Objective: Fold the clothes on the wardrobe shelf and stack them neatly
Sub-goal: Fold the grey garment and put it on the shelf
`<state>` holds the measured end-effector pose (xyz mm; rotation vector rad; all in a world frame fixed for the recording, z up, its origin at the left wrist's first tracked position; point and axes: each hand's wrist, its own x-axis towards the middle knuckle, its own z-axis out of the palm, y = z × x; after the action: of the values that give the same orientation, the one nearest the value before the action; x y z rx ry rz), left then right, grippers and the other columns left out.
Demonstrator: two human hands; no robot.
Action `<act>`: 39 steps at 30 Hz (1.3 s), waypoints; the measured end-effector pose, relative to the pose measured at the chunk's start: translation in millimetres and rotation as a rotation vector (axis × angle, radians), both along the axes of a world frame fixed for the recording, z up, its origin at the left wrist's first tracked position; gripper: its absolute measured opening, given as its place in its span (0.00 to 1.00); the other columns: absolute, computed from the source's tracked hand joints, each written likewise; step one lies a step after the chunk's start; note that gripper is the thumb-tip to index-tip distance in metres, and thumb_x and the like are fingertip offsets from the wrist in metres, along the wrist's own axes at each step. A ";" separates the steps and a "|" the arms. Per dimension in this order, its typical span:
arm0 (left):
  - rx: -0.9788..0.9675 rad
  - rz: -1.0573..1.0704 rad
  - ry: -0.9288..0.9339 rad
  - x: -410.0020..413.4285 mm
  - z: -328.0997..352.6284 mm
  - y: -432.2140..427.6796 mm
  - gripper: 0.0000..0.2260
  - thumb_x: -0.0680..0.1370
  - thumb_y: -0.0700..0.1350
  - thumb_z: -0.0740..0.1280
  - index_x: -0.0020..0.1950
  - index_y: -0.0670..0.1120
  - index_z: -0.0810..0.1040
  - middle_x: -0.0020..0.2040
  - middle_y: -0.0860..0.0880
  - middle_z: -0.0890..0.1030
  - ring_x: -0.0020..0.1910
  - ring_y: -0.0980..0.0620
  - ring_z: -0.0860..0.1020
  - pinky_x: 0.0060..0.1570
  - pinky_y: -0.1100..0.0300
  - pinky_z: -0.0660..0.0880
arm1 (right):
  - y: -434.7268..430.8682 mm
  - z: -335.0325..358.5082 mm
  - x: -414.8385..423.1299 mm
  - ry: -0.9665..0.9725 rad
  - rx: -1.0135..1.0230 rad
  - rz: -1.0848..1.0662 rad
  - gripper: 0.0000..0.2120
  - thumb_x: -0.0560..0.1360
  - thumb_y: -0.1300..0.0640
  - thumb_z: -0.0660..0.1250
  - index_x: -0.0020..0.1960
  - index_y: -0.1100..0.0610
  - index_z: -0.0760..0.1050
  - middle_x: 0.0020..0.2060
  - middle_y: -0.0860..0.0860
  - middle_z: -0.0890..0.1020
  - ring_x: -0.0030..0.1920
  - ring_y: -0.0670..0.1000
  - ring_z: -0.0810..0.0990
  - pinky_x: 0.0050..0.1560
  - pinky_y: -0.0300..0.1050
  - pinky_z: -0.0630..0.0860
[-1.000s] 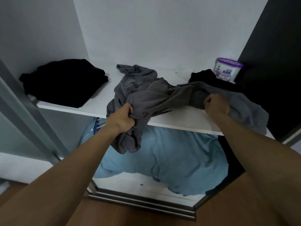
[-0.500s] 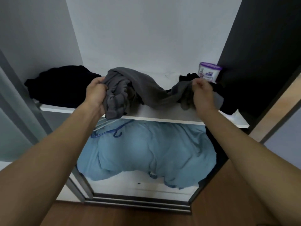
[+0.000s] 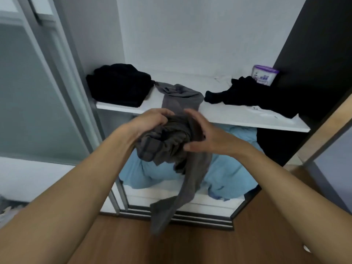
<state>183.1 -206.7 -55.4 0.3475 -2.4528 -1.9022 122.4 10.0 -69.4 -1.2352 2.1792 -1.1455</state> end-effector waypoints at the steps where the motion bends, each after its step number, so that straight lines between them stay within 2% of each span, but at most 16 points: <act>1: -0.032 -0.012 -0.021 6.7 -8.2 0.6 0.17 0.73 0.28 0.56 0.41 0.48 0.78 0.39 0.49 0.78 0.37 0.53 0.75 0.36 0.65 0.71 | -6.1 -6.0 11.4 0.051 0.063 0.005 0.45 0.68 0.48 0.79 0.76 0.47 0.57 0.71 0.45 0.67 0.69 0.41 0.69 0.67 0.38 0.69; 4: 0.085 -0.047 -0.028 23.0 -32.7 1.3 0.14 0.77 0.31 0.58 0.38 0.48 0.73 0.35 0.48 0.72 0.34 0.54 0.69 0.32 0.64 0.68 | -16.4 -33.0 36.9 0.148 0.068 -0.188 0.29 0.71 0.48 0.77 0.67 0.51 0.70 0.60 0.47 0.78 0.59 0.45 0.77 0.58 0.44 0.74; 7: 0.181 -0.087 -0.026 38.9 -51.9 -9.5 0.12 0.77 0.38 0.64 0.35 0.50 0.75 0.32 0.50 0.72 0.31 0.54 0.69 0.33 0.60 0.67 | -12.2 -64.1 54.9 0.055 0.004 -0.287 0.11 0.73 0.52 0.76 0.53 0.47 0.79 0.47 0.42 0.83 0.49 0.35 0.79 0.50 0.33 0.74; 12: -0.057 -0.050 -0.109 60.5 -82.8 -19.8 0.07 0.79 0.42 0.64 0.47 0.46 0.81 0.49 0.40 0.81 0.49 0.46 0.77 0.52 0.52 0.74 | 3.3 -92.5 84.4 -0.334 -0.048 -0.514 0.08 0.70 0.56 0.76 0.49 0.50 0.84 0.43 0.42 0.87 0.45 0.40 0.84 0.41 0.31 0.77; 13: -0.082 -0.035 -0.125 66.9 -86.5 -17.7 0.09 0.79 0.49 0.65 0.50 0.46 0.83 0.51 0.41 0.82 0.51 0.47 0.78 0.55 0.50 0.75 | 6.4 -93.4 86.6 -0.364 -0.040 -0.546 0.07 0.70 0.56 0.76 0.47 0.50 0.84 0.42 0.43 0.87 0.44 0.41 0.85 0.40 0.31 0.77; 15: -0.008 -0.025 -0.167 77.7 -90.5 -13.1 0.25 0.71 0.67 0.67 0.56 0.49 0.84 0.54 0.46 0.85 0.54 0.48 0.81 0.59 0.48 0.77 | 11.7 -91.6 88.8 -0.377 -0.008 -0.597 0.06 0.69 0.56 0.75 0.46 0.49 0.85 0.41 0.44 0.87 0.43 0.43 0.85 0.42 0.35 0.79; 16: 0.074 -0.045 -0.184 81.2 -90.1 -11.0 0.32 0.67 0.73 0.66 0.56 0.49 0.85 0.53 0.47 0.86 0.55 0.47 0.82 0.58 0.48 0.78 | 13.3 -90.7 88.8 -0.361 0.026 -0.617 0.06 0.68 0.55 0.75 0.46 0.49 0.85 0.41 0.45 0.87 0.44 0.45 0.85 0.45 0.38 0.80; 18: 0.092 -0.167 -0.211 85.1 -87.7 -5.2 0.34 0.63 0.77 0.66 0.54 0.52 0.85 0.52 0.50 0.86 0.54 0.47 0.83 0.54 0.50 0.80 | 15.2 -89.6 89.1 -0.325 0.109 -0.638 0.08 0.66 0.53 0.74 0.44 0.51 0.85 0.42 0.48 0.87 0.46 0.50 0.85 0.52 0.47 0.82; 21: -0.080 -0.398 -0.258 90.4 -81.0 7.6 0.20 0.66 0.67 0.72 0.53 0.61 0.84 0.50 0.55 0.86 0.49 0.53 0.85 0.46 0.55 0.83 | 14.8 -90.1 93.5 -0.303 0.203 -0.625 0.13 0.61 0.49 0.73 0.43 0.54 0.84 0.42 0.52 0.86 0.46 0.54 0.84 0.52 0.51 0.81; 24: -0.400 -0.433 -0.248 90.0 -82.3 25.5 0.11 0.73 0.45 0.71 0.56 0.51 0.81 0.47 0.48 0.85 0.47 0.49 0.84 0.46 0.55 0.82 | 22.3 -95.6 101.1 -0.329 0.196 -0.589 0.15 0.62 0.50 0.74 0.45 0.58 0.84 0.43 0.54 0.86 0.47 0.54 0.84 0.47 0.46 0.78; 26: -0.565 -0.355 -0.160 88.1 -80.1 39.3 0.06 0.74 0.38 0.67 0.45 0.48 0.81 0.40 0.48 0.81 0.42 0.49 0.80 0.40 0.60 0.76 | 35.7 -96.7 103.3 -0.384 0.153 -0.511 0.12 0.67 0.52 0.76 0.48 0.55 0.84 0.45 0.51 0.87 0.50 0.51 0.84 0.49 0.42 0.77; 28: -0.562 -0.255 -0.069 81.4 -71.0 51.7 0.11 0.73 0.34 0.64 0.36 0.49 0.77 0.35 0.50 0.78 0.36 0.53 0.77 0.31 0.68 0.70 | 53.7 -91.9 101.8 -0.429 0.182 -0.393 0.12 0.69 0.51 0.76 0.52 0.51 0.84 0.47 0.46 0.87 0.50 0.45 0.84 0.51 0.36 0.78; 30: -0.511 -0.180 0.021 70.7 -57.1 66.6 0.13 0.71 0.33 0.63 0.37 0.50 0.79 0.34 0.53 0.79 0.34 0.59 0.76 0.30 0.70 0.69 | 71.1 -85.8 98.0 -0.419 0.294 -0.311 0.14 0.71 0.51 0.75 0.56 0.49 0.81 0.50 0.45 0.86 0.51 0.44 0.84 0.49 0.34 0.79; 33: -0.473 -0.224 0.139 58.8 -37.5 98.3 0.15 0.68 0.32 0.61 0.37 0.49 0.82 0.33 0.53 0.81 0.30 0.65 0.76 0.31 0.73 0.70 | 86.0 -81.5 92.0 -0.143 0.448 -0.336 0.25 0.70 0.53 0.74 0.65 0.51 0.73 0.61 0.51 0.78 0.61 0.50 0.77 0.55 0.40 0.76; 36: -0.465 -0.208 0.192 50.2 -31.6 124.1 0.13 0.68 0.31 0.60 0.41 0.43 0.83 0.36 0.45 0.82 0.31 0.61 0.75 0.33 0.67 0.71 | 94.3 -83.6 94.0 0.178 0.290 -0.470 0.34 0.67 0.55 0.74 0.71 0.54 0.67 0.67 0.56 0.71 0.68 0.57 0.70 0.64 0.56 0.71; 39: -0.364 -0.156 0.220 42.9 -23.1 133.9 0.14 0.68 0.31 0.60 0.42 0.42 0.83 0.33 0.50 0.82 0.30 0.61 0.75 0.32 0.68 0.72 | 103.0 -87.5 97.5 0.324 0.016 -0.514 0.21 0.69 0.58 0.71 0.60 0.64 0.74 0.55 0.61 0.79 0.57 0.61 0.76 0.56 0.56 0.73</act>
<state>226.0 -72.8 -78.6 -0.0614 -2.6606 -1.3999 219.9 113.0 -156.9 -0.9250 2.8575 -1.1664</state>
